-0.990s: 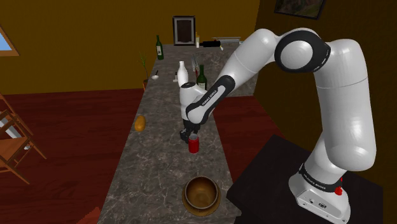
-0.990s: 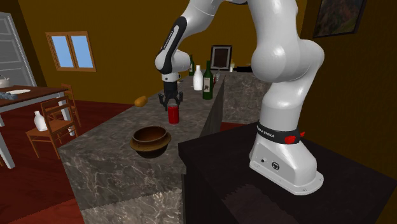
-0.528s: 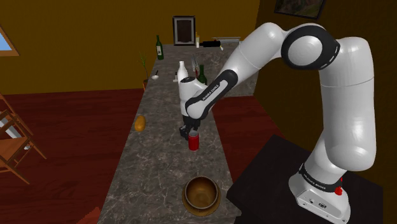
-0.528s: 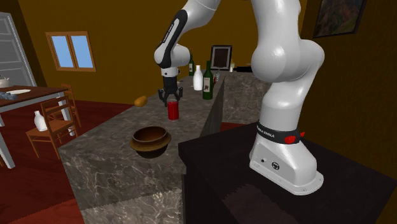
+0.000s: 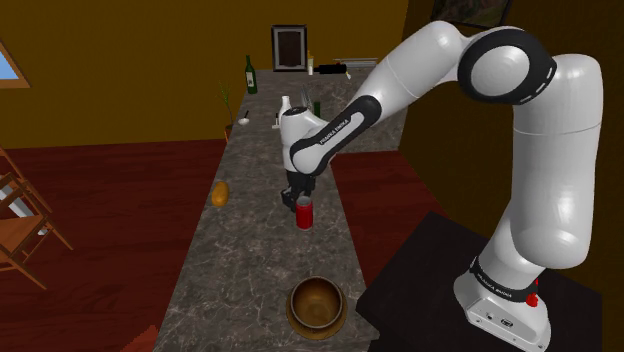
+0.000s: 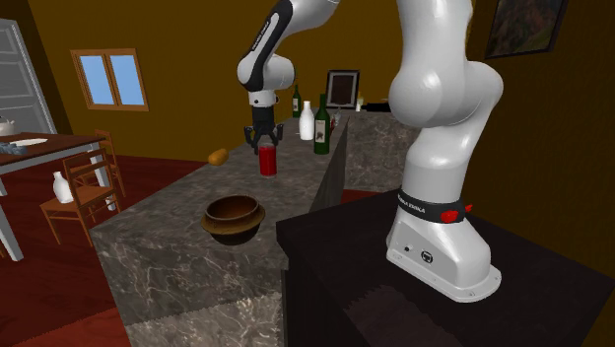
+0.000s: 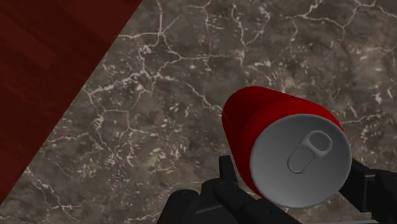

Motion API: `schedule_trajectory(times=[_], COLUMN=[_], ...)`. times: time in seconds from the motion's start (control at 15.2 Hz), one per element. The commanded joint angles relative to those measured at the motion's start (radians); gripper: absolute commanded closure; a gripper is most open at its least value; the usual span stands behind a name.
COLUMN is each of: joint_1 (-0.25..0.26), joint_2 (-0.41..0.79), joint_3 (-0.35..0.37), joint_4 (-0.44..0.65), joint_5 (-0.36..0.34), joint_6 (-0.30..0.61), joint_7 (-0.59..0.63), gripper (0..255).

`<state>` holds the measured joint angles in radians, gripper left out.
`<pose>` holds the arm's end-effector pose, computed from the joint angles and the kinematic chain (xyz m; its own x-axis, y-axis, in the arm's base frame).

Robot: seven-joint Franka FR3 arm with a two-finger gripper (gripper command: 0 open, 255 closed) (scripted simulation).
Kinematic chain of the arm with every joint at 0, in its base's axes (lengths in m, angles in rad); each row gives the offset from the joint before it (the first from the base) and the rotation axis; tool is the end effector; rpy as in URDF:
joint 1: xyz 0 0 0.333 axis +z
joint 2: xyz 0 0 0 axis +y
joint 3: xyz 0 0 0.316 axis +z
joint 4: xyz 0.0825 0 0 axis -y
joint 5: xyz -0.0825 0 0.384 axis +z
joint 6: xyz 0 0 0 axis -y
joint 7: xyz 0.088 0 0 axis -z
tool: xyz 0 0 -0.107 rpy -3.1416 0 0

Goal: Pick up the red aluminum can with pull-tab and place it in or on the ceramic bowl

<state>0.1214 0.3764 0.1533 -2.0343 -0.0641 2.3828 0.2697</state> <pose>0.5743 0.1590 0.2588 0.9988 0.0422 -0.0249 0.0420 -0.9991 -0.0067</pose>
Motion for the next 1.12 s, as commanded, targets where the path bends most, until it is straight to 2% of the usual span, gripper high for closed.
schedule_trajectory(times=[0.0,1.06], joint_1=[-0.002,-0.01], joint_2=[-0.018,-0.145], joint_3=[0.002,0.013], joint_4=[0.005,0.062], joint_5=[0.004,0.033], joint_6=[-0.022,-0.205], joint_7=[-0.003,-0.02], gripper=[255,255])
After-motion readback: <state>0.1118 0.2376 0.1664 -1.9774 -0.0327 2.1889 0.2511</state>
